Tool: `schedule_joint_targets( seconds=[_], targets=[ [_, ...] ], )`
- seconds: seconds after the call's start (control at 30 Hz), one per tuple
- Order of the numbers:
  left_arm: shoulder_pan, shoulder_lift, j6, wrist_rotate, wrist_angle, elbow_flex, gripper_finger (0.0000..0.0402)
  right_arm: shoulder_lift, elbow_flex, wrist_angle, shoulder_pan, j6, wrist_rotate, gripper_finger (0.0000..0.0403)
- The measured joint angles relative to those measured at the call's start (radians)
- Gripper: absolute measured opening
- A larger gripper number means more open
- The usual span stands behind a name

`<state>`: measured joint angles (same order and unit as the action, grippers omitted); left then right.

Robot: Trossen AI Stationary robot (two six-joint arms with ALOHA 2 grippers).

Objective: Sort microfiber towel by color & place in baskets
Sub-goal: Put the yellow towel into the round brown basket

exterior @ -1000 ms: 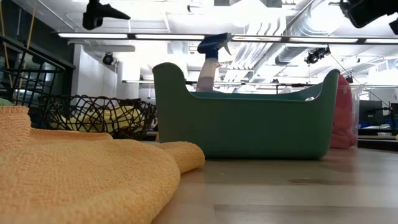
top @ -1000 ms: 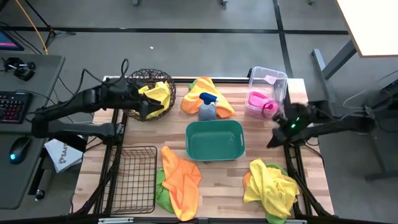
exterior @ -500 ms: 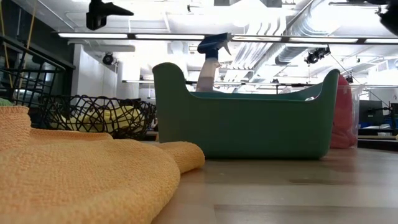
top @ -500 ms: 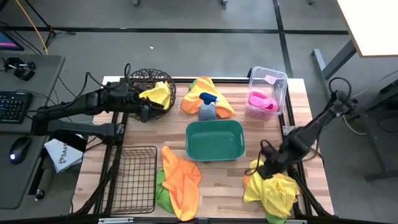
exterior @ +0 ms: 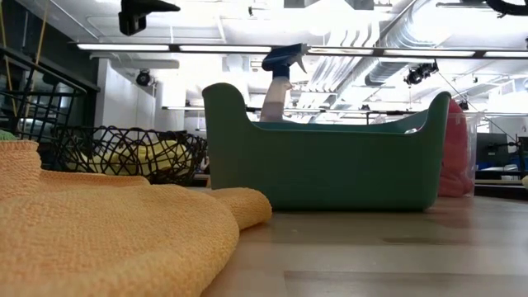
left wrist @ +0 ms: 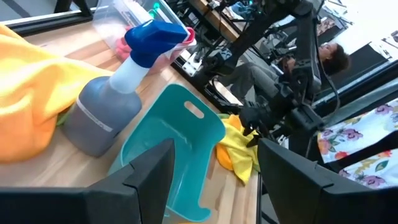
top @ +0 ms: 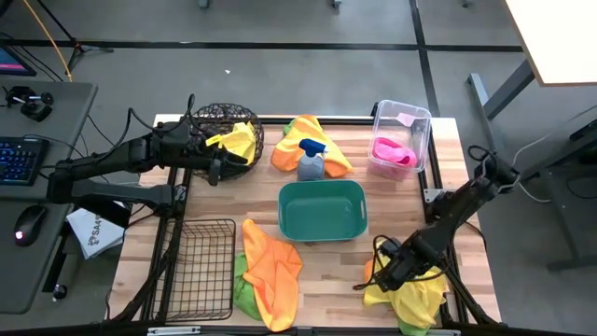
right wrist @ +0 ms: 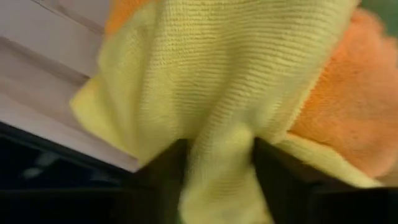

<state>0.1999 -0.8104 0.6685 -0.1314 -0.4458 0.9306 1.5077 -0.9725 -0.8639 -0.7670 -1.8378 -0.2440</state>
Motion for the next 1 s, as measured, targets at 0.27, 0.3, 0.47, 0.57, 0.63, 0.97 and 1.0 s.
schedule_joint_targets(
  seconds=[0.27,0.3,0.47,0.57,0.63,0.97,1.0],
  targets=[
    [0.003,0.000,-0.052,-0.001,0.107,0.000,0.0218,0.032,-0.326,-0.334,0.008,0.193,0.078,0.0015],
    [0.005,0.000,-0.065,-0.001,0.126,0.000,0.0218,0.020,-0.377,-0.371,0.009,0.211,0.104,0.0008],
    [0.017,0.000,-0.144,0.002,0.203,0.000,0.0218,-0.030,-0.657,-0.612,0.019,0.278,0.273,0.0007],
    [0.018,-0.002,-0.187,0.003,0.252,0.000,0.0218,-0.050,-0.814,-0.707,0.029,0.310,0.456,0.0004],
    [0.018,-0.002,-0.220,0.003,0.289,0.000,0.0218,-0.061,-0.893,-0.702,0.042,0.363,0.604,0.0004],
    [-0.043,-0.093,-0.369,-0.014,0.420,0.035,0.0219,-0.039,-0.971,-0.337,0.300,0.974,0.744,0.0001],
    [-0.057,-0.114,-0.390,-0.014,0.424,0.046,0.0219,-0.029,-0.971,-0.281,0.330,1.037,0.722,0.0001]
  ],
)
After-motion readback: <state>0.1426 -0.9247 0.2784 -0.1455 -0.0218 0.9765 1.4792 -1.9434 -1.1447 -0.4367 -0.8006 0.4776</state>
